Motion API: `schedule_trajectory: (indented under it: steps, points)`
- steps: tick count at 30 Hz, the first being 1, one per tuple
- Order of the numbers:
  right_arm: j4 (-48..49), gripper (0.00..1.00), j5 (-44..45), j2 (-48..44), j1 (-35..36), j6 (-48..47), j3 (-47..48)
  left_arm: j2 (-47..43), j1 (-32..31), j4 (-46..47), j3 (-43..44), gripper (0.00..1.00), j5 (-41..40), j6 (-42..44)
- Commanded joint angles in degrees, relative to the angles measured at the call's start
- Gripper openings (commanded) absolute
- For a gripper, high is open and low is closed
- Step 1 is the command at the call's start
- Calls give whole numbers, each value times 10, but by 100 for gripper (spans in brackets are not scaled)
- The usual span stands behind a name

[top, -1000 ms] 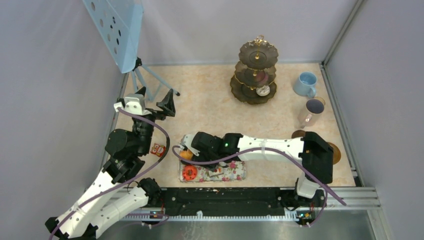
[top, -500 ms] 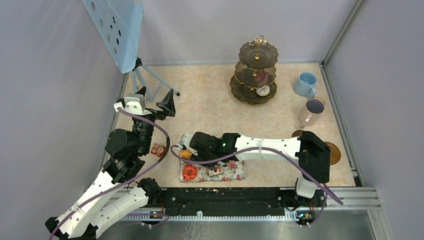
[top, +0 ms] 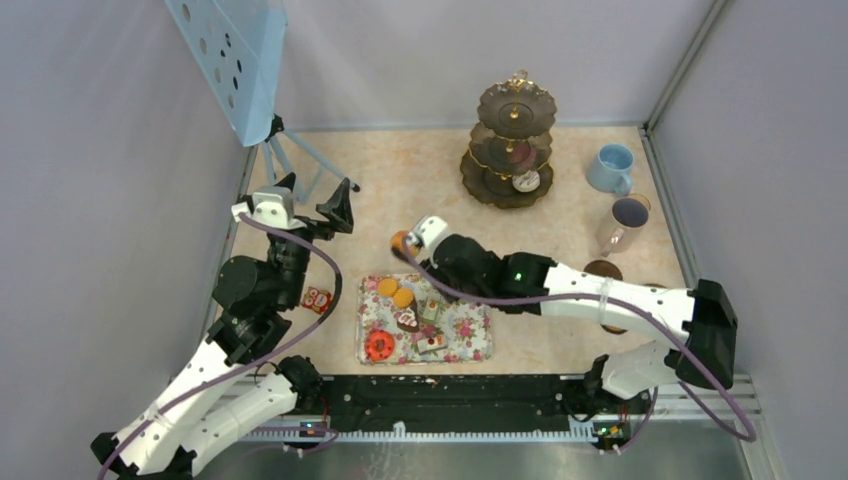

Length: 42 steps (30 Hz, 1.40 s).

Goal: Serve the afternoon tea

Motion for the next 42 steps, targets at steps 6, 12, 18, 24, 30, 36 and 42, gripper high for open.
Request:
schedule_trajectory:
  steps: [6,12,18,24,30,36,42]
  points:
    - [146,11,120,87,-214,114,10,6,2,17,-1,99,17,-14]
    - [167,12,123,198,-280,148,85,4,2,16,-2,99,22,-20]
    - [194,12,154,251,-298,150,116,4,2,17,-2,99,24,-22]
    - [213,15,145,273,-326,159,126,4,2,19,-3,99,26,-22]
    - [238,23,140,319,-345,143,153,4,2,19,-4,99,25,-21]
    - [240,39,139,350,-351,133,184,2,2,18,-4,99,26,-20]
    - [230,50,127,344,-352,132,183,2,2,20,-3,99,29,-20]
